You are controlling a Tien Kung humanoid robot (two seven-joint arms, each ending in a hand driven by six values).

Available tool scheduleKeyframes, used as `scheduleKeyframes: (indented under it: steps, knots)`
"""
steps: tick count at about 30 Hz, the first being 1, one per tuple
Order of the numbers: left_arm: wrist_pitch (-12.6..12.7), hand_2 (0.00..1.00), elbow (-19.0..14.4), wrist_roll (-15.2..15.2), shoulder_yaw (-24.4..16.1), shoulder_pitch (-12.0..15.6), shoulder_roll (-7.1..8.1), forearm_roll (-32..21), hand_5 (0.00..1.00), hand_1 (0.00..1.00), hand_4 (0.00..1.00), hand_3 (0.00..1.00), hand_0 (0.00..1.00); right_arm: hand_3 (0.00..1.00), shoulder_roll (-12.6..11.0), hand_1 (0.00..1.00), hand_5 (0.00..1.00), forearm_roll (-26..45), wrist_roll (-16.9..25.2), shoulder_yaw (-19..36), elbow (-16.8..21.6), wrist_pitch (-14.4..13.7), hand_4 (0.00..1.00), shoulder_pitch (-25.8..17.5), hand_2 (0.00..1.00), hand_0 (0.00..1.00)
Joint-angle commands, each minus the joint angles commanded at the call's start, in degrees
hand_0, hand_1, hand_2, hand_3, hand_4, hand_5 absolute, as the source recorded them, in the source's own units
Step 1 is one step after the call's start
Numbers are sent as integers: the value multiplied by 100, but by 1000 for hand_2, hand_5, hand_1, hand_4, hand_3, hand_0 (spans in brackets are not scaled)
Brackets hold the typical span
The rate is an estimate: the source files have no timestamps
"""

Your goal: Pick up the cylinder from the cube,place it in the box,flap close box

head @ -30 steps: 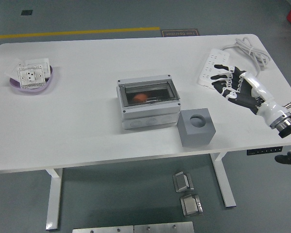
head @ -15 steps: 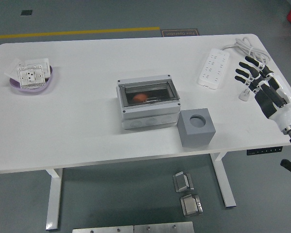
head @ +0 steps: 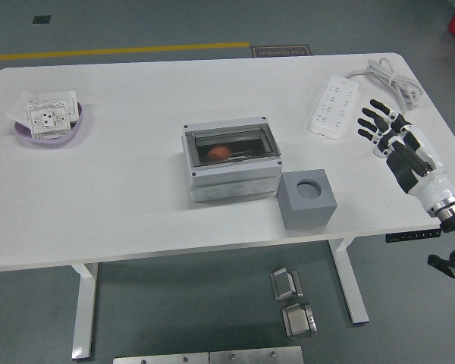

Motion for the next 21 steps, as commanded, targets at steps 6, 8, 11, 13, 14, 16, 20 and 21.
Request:
scheduleKeyframes:
  steps: [6, 8, 11, 13, 14, 16, 20, 21]
  knots:
    - [-2, 535, 7, -2, 24, 59, -42, 5, 274, 653, 621, 601, 690, 899, -90, 890, 515, -256, -5, 75, -34, -25, 811, 110, 904, 933]
    - [5, 540, -1, -6, -80, 88, -43, 87, 274, 653, 621, 601, 690, 897, -135, 888, 501, -298, -13, 72, -25, -31, 809, 143, 901, 936]
    - [9, 540, -9, -8, -244, 127, -60, 204, 274, 653, 621, 601, 690, 897, -186, 888, 501, -393, -30, 34, -24, -57, 809, 250, 901, 936]
    - [9, 540, -7, -8, -288, 117, -70, 234, 274, 653, 621, 601, 690, 897, -192, 888, 501, -418, -43, 12, -32, -73, 809, 315, 901, 936]
    - [8, 541, -5, -7, -298, 103, -76, 243, 274, 653, 622, 602, 690, 896, -197, 887, 509, -423, -52, -1, -37, -85, 821, 350, 897, 935]
    - [12, 541, -4, -12, -341, 38, -90, 287, 274, 653, 622, 602, 690, 896, -218, 887, 509, -387, -93, -40, -58, -125, 821, 434, 897, 935]
    - [22, 541, -14, -22, -457, -91, -118, 391, 274, 654, 623, 602, 690, 895, -267, 884, 531, -220, -150, -75, -96, -151, 832, 527, 895, 933]
    - [23, 541, -18, -23, -489, -113, -128, 420, 274, 654, 623, 602, 690, 895, -277, 884, 531, -192, -159, -76, -100, -153, 832, 543, 895, 933]
